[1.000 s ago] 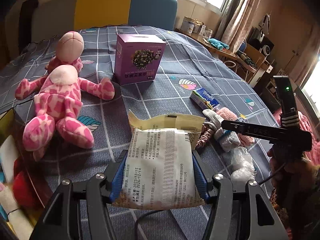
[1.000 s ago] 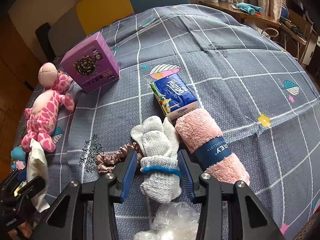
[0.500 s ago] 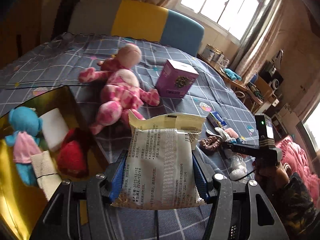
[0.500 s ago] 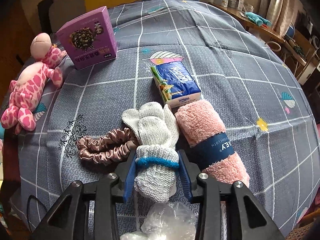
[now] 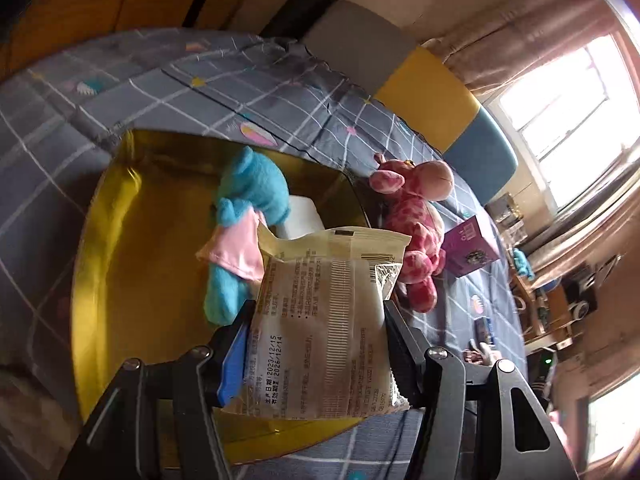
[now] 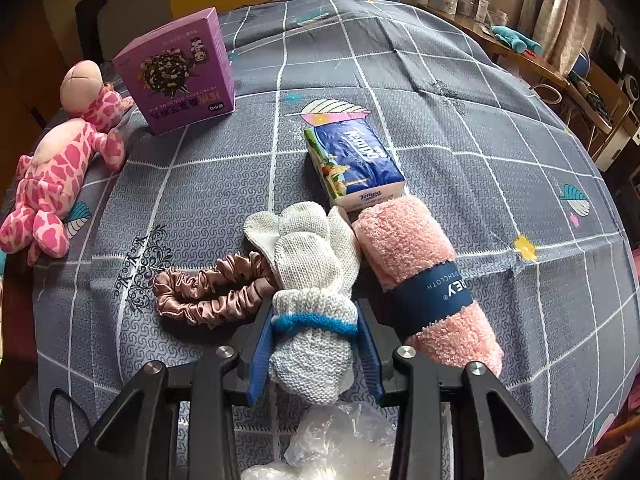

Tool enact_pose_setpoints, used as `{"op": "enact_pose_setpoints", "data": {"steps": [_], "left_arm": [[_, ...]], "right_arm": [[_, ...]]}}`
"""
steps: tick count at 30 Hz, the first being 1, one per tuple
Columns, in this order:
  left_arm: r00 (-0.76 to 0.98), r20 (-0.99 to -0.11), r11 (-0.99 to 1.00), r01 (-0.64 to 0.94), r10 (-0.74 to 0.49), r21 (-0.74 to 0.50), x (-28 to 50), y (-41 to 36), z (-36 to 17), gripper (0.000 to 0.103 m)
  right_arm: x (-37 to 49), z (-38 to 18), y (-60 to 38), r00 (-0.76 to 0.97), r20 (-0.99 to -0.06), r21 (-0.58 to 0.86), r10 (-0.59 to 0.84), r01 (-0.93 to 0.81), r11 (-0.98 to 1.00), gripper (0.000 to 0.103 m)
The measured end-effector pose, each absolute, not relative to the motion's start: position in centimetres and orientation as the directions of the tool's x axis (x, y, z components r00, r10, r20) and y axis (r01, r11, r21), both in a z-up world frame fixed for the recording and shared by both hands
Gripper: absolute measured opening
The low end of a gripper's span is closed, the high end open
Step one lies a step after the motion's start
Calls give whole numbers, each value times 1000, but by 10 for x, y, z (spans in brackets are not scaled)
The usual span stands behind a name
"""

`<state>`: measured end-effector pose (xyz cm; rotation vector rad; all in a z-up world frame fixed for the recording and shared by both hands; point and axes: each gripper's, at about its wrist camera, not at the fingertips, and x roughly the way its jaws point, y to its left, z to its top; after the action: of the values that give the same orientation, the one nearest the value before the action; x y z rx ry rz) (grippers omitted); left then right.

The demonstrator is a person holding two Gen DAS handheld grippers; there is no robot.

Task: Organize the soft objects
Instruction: 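Drop the printed packet in the gold tray with the left gripper while the right gripper grasps the knit glove, then carry the white knit glove into the gold tray and open the right gripper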

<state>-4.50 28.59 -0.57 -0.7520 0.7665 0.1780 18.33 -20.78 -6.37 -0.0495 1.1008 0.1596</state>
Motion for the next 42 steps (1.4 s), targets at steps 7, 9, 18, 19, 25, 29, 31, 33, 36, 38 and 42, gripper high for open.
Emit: {"op": "enact_pose_setpoints", "data": {"steps": [7, 9, 18, 19, 25, 29, 31, 33, 36, 38, 42], "left_arm": [[702, -675, 691, -372, -227, -620, -17, 259, -17, 61], [696, -669, 674, -366, -260, -642, -8, 252, -21, 61], [630, -739, 730, -385, -238, -564, 11, 228, -39, 74], [630, -744, 743, -383, -224, -548, 11, 226, -38, 74], [632, -771, 843, -370, -79, -390, 5, 213, -26, 74], [624, -778, 893, -388, 71, -229, -3, 204, -17, 75], [626, -772, 898, -397, 112, -192, -9, 202, -13, 78], [633, -761, 900, -402, 140, -169, -13, 201, -8, 79], [644, -746, 905, -402, 170, -141, -18, 199, 0, 83], [651, -738, 906, -402, 180, -134, -23, 198, 4, 83], [652, -734, 907, -404, 190, -124, -27, 197, 7, 83]], "right_arm": [[183, -64, -206, 446, -889, 29, 99, -161, 987, 39], [183, -64, -207, 445, -890, 30, 100, -162, 986, 39], [184, -65, -208, 440, -892, 38, 104, -157, 987, 39], [184, -65, -207, 441, -892, 37, 103, -156, 987, 39], [184, -66, -207, 439, -892, 41, 105, -152, 988, 39], [183, -67, -205, 440, -892, 36, 102, -154, 987, 39], [183, -67, -205, 439, -892, 38, 103, -153, 987, 39], [182, -67, -205, 442, -891, 33, 99, -154, 987, 39], [181, -66, -202, 449, -889, 16, 87, -161, 987, 39], [180, -66, -202, 453, -888, 8, 82, -164, 986, 39], [178, -65, -200, 460, -885, -8, 72, -172, 985, 38]]}}
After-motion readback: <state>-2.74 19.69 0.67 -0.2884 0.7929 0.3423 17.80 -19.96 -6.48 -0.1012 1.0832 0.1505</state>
